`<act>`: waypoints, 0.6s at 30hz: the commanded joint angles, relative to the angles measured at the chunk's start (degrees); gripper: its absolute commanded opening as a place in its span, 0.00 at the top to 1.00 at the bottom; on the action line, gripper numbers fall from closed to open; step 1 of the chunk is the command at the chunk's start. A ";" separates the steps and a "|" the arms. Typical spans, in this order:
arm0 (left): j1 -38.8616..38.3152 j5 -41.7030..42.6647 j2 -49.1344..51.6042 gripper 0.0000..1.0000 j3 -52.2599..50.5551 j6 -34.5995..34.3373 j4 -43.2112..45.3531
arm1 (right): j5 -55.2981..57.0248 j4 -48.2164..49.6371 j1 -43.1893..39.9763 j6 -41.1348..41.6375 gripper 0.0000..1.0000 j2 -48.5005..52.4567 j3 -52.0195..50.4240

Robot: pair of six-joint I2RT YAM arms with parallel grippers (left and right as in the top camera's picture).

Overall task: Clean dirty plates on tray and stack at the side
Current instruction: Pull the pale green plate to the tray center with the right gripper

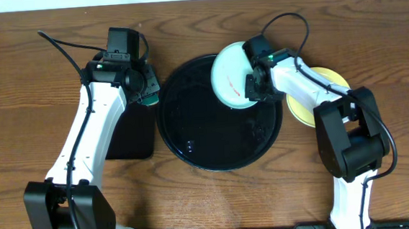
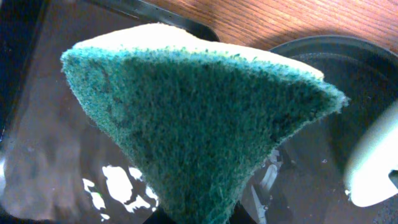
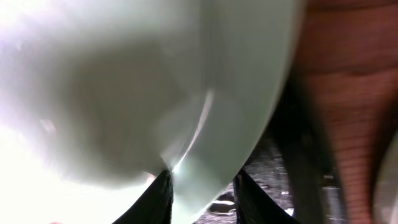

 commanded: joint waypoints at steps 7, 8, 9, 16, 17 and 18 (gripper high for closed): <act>-0.02 0.13 0.55 0.93 -0.37 -0.50 0.59 | -4.31 -2.21 8.04 -6.29 0.71 1.20 0.09; -0.02 0.13 0.55 0.93 -0.37 -0.50 0.66 | -4.31 -2.47 8.85 -6.67 0.71 1.20 0.09; -0.02 0.13 0.55 0.93 -0.37 -0.50 0.70 | -4.31 -2.93 9.90 -6.88 0.71 1.20 0.09; -0.02 0.13 0.55 0.92 -0.37 -0.50 0.70 | -4.31 -6.62 14.58 -6.80 0.71 1.16 0.28; -0.02 0.13 0.55 0.93 -0.37 -0.50 0.70 | -4.31 -7.08 14.71 -6.80 0.70 1.03 0.42; -0.02 0.13 0.55 0.92 -0.37 -0.50 0.70 | -4.28 -7.52 14.69 -6.82 0.70 0.96 0.63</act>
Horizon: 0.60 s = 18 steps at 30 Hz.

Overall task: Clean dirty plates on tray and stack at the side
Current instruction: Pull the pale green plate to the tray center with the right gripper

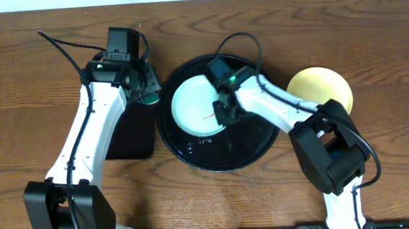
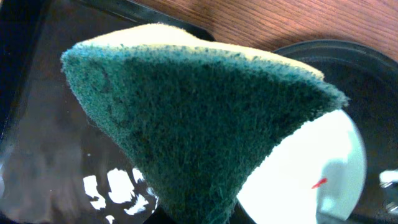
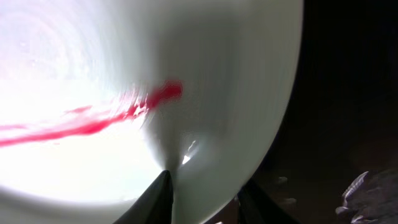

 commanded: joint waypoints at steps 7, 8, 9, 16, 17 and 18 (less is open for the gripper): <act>-0.02 0.13 0.46 0.92 -0.37 -0.50 0.07 | -1.25 -3.80 -3.23 -4.92 0.63 0.52 5.03; -0.02 0.15 0.46 0.92 -0.37 -0.50 0.07 | -1.38 -3.80 -3.78 -5.64 0.62 0.52 5.88; -0.02 0.13 0.46 0.93 -0.37 -0.50 0.07 | -1.36 -3.72 -4.39 -5.99 0.60 0.52 6.71; -0.02 0.15 0.46 0.93 -0.37 -0.50 0.02 | -6.64 0.98 -6.86 -5.70 0.55 0.59 7.74; -0.02 0.15 0.46 0.92 -0.37 -0.50 0.02 | -6.91 1.88 -6.91 -5.70 0.55 0.59 7.74; -0.02 0.15 0.46 0.92 -0.37 -0.52 0.04 | -6.86 2.97 -6.91 -5.73 0.55 0.59 7.74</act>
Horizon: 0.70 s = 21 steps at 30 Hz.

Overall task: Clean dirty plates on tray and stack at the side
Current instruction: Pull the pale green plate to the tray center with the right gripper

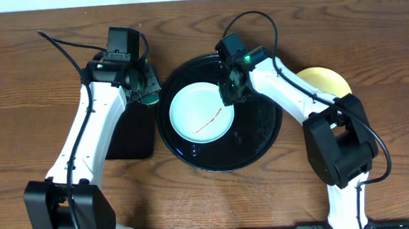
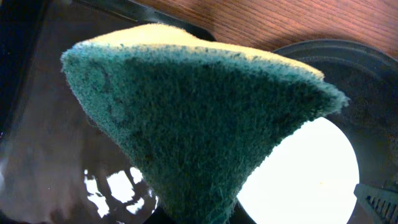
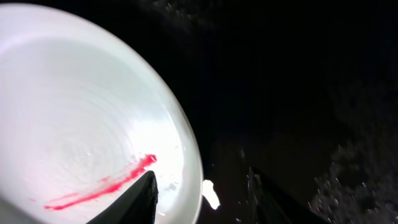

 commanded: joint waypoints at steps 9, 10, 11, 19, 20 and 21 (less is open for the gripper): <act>-0.02 0.15 0.39 0.92 -0.46 -0.50 0.44 | -3.06 16.87 1.70 -19.80 0.50 2.21 0.61; -0.02 0.15 0.39 0.92 -0.52 -0.50 0.44 | -3.06 17.73 1.77 -21.24 0.50 2.47 0.61; -0.02 0.15 0.39 0.92 -0.66 -0.50 0.44 | -3.06 18.47 1.79 -22.27 0.50 3.06 0.61; -0.02 0.15 0.39 0.92 -1.66 -0.50 0.48 | -3.76 19.06 1.79 -24.61 0.58 6.10 0.61; -0.02 0.15 0.39 0.92 -1.66 -0.50 0.50 | -3.76 19.06 1.79 -24.52 0.69 6.10 0.61; -0.02 0.15 0.39 0.92 -1.66 -0.52 0.55 | -3.74 19.08 1.79 -24.13 0.76 6.10 0.61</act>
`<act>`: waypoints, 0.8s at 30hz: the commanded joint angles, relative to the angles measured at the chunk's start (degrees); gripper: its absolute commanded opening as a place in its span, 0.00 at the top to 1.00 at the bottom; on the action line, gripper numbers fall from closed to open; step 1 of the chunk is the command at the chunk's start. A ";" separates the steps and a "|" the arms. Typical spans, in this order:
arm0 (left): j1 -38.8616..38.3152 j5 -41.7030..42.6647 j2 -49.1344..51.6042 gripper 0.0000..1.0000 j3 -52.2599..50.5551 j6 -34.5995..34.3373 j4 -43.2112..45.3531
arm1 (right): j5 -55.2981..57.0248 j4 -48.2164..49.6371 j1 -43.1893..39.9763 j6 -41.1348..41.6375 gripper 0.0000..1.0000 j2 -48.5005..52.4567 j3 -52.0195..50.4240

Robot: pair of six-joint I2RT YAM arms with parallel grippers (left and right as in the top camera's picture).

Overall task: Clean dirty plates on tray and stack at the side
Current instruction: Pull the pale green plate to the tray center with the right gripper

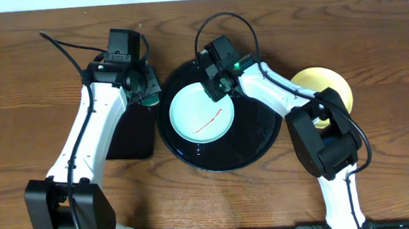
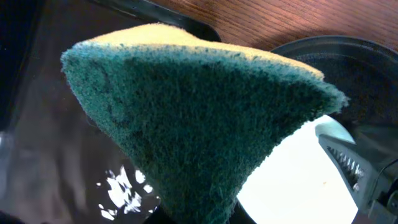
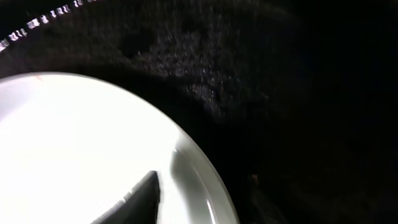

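A white plate point(image 1: 190, 112) with a red streak lies flat in the round black tray point(image 1: 257, 140). My right gripper point(image 1: 213, 85) is at the plate's far right rim. In the right wrist view, the gripper point(image 3: 202, 199) is open and the plate point(image 3: 81, 143) rim passes between its fingers. My left gripper point(image 1: 145, 90) hovers at the tray's left edge, shut on a green and yellow sponge point(image 2: 199, 118). The sponge fills the left wrist view, and the plate point(image 2: 292, 180) shows behind it.
A yellow plate point(image 1: 329, 84) lies on the wooden table right of the tray. A black rectangular tray point(image 1: 130, 138) sits under my left arm, its wet surface point(image 2: 50, 124) glinting. The right arm stretches across the round tray's far side.
My right gripper has shifted left along the plate's far rim, and its fingers now straddle the rim. The plate, sponge and left arm have not moved.
My right gripper held the white plate tilted at the tray's far right edge. Then it held the plate over the tray's middle. Then the plate lay flat and the gripper stood open beside it. The left gripper kept the sponge throughout.
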 commanded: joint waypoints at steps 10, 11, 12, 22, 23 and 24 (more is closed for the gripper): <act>-0.02 0.15 0.28 0.93 -0.76 -0.50 0.26 | 0.52 -6.88 -0.04 11.89 0.99 0.11 0.57; -0.02 0.13 0.28 0.92 -0.76 -0.50 0.26 | 1.70 -8.87 -0.02 14.93 0.99 0.11 0.57; -0.02 0.13 0.28 0.92 -0.76 -0.50 0.26 | 2.69 -10.95 -0.02 17.73 0.99 0.11 0.57; -0.02 0.15 0.28 0.93 -0.76 -0.52 0.31 | 3.78 -27.67 -0.85 28.06 0.99 0.11 0.59; -0.02 0.15 0.28 0.93 -0.76 -0.52 0.31 | 3.72 -28.65 -1.25 28.06 0.99 0.11 0.59; -0.02 0.15 0.28 0.93 -0.76 -0.50 0.31 | 3.21 -29.27 -1.60 28.04 0.98 0.11 0.59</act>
